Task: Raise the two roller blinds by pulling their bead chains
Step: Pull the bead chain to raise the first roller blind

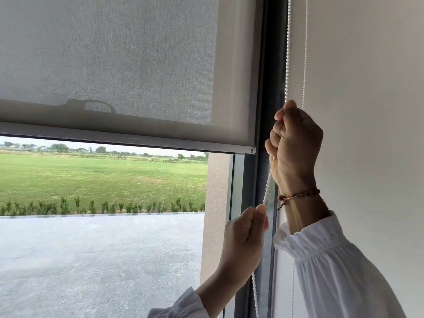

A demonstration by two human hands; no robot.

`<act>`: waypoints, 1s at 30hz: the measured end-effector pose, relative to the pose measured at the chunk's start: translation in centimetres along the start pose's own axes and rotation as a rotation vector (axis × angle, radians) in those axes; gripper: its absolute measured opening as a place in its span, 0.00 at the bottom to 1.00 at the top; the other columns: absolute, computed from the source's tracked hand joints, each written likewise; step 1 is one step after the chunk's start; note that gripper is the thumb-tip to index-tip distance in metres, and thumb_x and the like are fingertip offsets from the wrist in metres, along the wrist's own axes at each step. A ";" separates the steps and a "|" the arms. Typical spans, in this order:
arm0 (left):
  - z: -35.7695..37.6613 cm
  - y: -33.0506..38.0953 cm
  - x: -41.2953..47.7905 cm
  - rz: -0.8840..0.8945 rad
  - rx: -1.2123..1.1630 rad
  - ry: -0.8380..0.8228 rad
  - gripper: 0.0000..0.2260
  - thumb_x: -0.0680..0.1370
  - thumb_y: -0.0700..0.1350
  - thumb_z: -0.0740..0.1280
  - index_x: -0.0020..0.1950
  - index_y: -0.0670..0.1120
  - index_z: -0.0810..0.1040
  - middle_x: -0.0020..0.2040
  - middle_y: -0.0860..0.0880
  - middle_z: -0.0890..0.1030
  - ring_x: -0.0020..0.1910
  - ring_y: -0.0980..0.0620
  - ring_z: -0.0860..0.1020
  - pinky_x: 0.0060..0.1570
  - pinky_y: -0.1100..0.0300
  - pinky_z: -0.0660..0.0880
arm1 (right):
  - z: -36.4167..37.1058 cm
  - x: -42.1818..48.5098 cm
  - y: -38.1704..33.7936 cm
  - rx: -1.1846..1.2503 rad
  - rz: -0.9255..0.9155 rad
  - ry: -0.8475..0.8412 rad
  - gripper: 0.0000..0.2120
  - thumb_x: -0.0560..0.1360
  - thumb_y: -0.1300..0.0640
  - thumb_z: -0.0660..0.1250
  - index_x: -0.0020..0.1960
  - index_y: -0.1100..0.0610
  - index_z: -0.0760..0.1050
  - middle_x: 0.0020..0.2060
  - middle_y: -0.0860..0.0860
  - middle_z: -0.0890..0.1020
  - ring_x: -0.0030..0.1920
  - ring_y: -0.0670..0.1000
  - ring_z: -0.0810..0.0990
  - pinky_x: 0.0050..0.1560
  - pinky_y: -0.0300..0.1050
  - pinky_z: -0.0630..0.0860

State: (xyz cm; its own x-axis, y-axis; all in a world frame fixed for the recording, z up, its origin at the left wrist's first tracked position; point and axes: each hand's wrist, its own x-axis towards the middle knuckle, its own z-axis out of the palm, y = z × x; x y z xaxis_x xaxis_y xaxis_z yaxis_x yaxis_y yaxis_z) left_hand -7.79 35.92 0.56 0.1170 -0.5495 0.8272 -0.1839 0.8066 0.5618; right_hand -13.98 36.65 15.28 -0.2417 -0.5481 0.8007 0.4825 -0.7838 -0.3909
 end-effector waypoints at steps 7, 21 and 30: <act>0.1 -0.4 -0.1 0.005 0.021 0.026 0.17 0.74 0.59 0.55 0.28 0.54 0.67 0.23 0.56 0.67 0.24 0.57 0.63 0.27 0.62 0.60 | -0.1 0.0 0.7 0.015 0.008 0.003 0.19 0.80 0.57 0.57 0.30 0.56 0.68 0.18 0.43 0.61 0.18 0.43 0.54 0.20 0.31 0.53; -0.3 -0.9 0.6 -0.136 -0.045 0.048 0.17 0.76 0.56 0.56 0.27 0.54 0.69 0.21 0.54 0.64 0.23 0.54 0.61 0.28 0.59 0.59 | -0.5 0.9 2.2 -0.138 0.118 -0.004 0.10 0.79 0.62 0.58 0.44 0.57 0.76 0.28 0.51 0.68 0.21 0.42 0.61 0.22 0.35 0.58; -5.1 0.6 1.2 -0.309 0.156 0.122 0.17 0.80 0.52 0.55 0.67 0.49 0.69 0.65 0.49 0.75 0.62 0.54 0.72 0.57 0.63 0.65 | 3.1 -3.5 4.9 -0.859 0.070 -0.066 0.25 0.76 0.55 0.61 0.71 0.56 0.59 0.73 0.54 0.60 0.72 0.54 0.58 0.67 0.49 0.59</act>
State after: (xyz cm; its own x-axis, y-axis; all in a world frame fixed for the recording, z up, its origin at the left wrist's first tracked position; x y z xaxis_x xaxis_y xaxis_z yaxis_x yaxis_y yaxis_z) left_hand -2.82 36.90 1.91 0.3043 -0.7244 0.6186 -0.2673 0.5584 0.7853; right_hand -8.21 35.63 12.00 -0.1732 -0.6065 0.7760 -0.3155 -0.7122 -0.6270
